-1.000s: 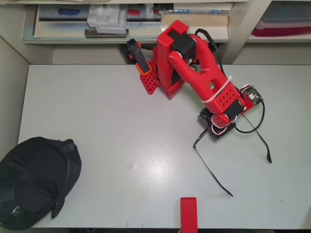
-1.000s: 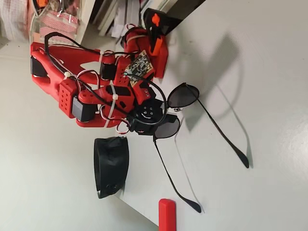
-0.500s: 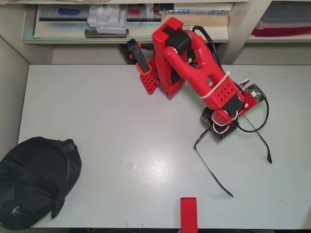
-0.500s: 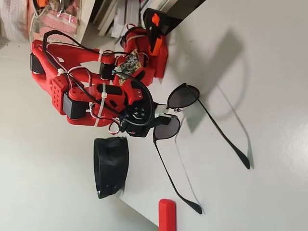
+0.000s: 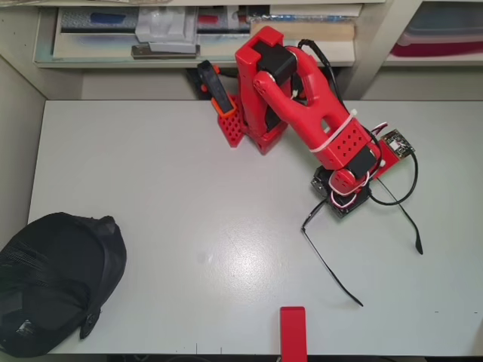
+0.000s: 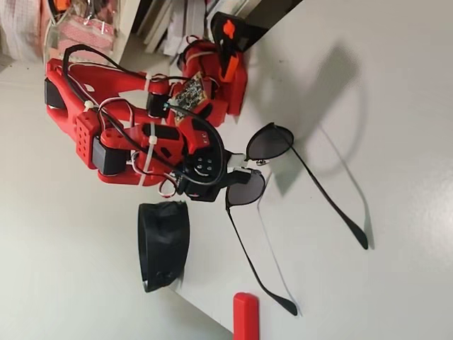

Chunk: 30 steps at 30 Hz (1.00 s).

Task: Place Meta Rayban sunglasses on black head mold for quality assessment

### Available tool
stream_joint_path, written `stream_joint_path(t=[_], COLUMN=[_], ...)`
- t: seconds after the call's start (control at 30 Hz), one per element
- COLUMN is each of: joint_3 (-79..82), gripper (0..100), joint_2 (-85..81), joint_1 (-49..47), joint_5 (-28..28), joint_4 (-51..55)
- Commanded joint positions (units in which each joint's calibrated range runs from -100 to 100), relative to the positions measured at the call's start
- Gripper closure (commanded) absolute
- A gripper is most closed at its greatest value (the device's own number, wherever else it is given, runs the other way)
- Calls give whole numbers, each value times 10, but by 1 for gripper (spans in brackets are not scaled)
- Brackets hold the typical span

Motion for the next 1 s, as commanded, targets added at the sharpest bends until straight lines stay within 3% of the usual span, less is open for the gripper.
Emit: stream_joint_path(t=[0.0, 0.97], joint_3=[-5, 21], gripper=[58, 58], joint_2=[-35, -35], joint_1=[-18, -17], joint_5=[-3, -5], joint_4=[-4, -5])
